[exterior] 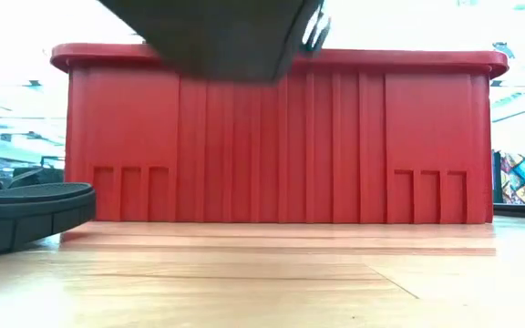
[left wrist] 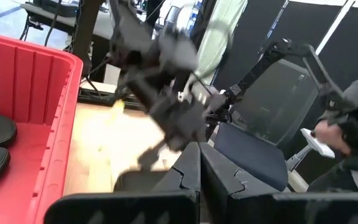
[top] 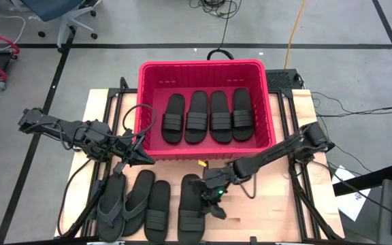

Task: Pick and place slides into bin
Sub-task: Put the black slide into the red bin

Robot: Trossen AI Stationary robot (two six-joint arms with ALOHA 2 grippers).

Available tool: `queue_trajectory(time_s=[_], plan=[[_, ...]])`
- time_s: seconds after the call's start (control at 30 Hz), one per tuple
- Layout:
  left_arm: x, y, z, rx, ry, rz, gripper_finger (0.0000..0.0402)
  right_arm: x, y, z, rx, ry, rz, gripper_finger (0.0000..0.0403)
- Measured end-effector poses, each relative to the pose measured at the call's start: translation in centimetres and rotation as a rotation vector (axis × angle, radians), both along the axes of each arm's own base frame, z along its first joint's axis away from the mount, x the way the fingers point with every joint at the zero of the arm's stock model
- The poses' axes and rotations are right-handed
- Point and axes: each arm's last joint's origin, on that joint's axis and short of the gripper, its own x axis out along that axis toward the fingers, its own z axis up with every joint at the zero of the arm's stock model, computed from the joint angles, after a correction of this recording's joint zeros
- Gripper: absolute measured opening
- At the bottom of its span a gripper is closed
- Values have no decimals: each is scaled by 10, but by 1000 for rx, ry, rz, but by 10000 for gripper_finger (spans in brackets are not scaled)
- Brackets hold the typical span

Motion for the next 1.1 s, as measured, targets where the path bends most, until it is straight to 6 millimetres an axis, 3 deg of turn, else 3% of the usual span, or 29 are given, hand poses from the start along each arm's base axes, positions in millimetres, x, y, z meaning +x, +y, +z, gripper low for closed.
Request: queue_trajectory(time_s=[0.27,0.4,0.53,0.7,0.83,0.97,1.1], plan=[[0,0,0,11,-4,2,3,-50,-5,93,-140,-93,-151,4],[0,0,0,14,-6,8,3,-85,-25,137,-292,-133,-216,4],[1,2,0,19,-7,58,3,-122,-61,170,-495,-169,-354,4],[2,6,0,-1,-5,219,3,-168,-118,187,-655,-95,-486,4],[3,11,1,-8,-7,348,3,-202,-155,188,-748,8,-498,4],[4,16,1,-69,-3,449,3,-219,-185,180,-685,96,-344,4],[4,19,2,-134,-9,518,3,-222,-212,168,-722,162,-242,4]])
